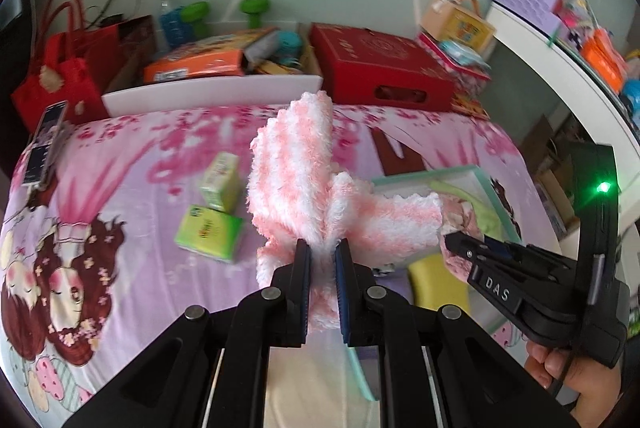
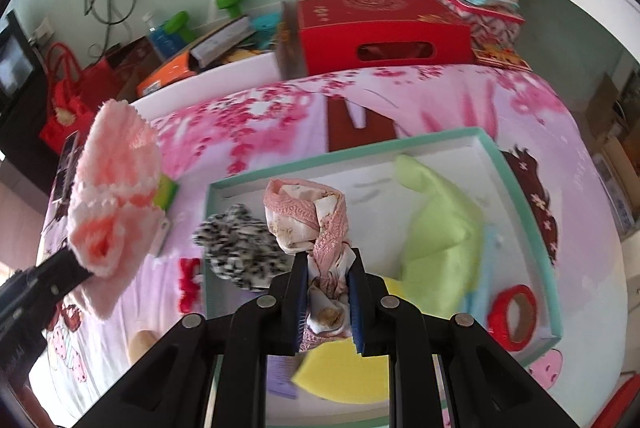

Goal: Organize soft objects
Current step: 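Carry the towel with the left tool while the right tool carries the floral cloth into the tray, releasing both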

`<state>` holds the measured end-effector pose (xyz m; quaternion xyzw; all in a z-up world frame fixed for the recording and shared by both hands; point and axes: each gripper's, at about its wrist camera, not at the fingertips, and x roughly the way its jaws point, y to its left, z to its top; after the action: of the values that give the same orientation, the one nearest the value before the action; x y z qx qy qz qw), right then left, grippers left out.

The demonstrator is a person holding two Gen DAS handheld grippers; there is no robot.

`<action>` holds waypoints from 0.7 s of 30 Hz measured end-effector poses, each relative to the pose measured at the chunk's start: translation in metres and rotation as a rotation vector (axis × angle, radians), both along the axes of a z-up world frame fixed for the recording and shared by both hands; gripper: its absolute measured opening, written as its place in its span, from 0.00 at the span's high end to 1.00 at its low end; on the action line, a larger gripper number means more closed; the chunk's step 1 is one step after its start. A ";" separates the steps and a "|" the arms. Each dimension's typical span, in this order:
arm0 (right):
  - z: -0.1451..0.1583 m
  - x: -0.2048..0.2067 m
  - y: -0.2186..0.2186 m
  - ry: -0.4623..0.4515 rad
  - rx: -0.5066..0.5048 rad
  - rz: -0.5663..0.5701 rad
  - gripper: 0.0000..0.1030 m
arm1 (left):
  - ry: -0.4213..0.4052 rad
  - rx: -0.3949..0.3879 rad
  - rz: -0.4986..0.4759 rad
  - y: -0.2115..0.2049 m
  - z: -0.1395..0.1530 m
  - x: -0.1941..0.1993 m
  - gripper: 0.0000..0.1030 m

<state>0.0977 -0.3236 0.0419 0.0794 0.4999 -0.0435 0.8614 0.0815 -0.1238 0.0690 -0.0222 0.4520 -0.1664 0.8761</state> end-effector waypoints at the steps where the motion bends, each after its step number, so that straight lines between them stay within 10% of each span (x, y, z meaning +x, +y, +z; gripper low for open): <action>1: 0.000 -0.001 -0.005 0.002 0.000 -0.012 0.82 | 0.003 0.003 -0.012 -0.006 -0.001 -0.001 0.89; 21: -0.020 -0.007 -0.049 0.051 0.004 -0.104 0.82 | 0.101 0.066 -0.177 -0.081 -0.039 -0.005 0.88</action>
<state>0.0903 -0.3728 0.0220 0.1058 0.5170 -0.0894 0.8447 0.0761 -0.2047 0.0303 0.0385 0.5011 -0.2270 0.8342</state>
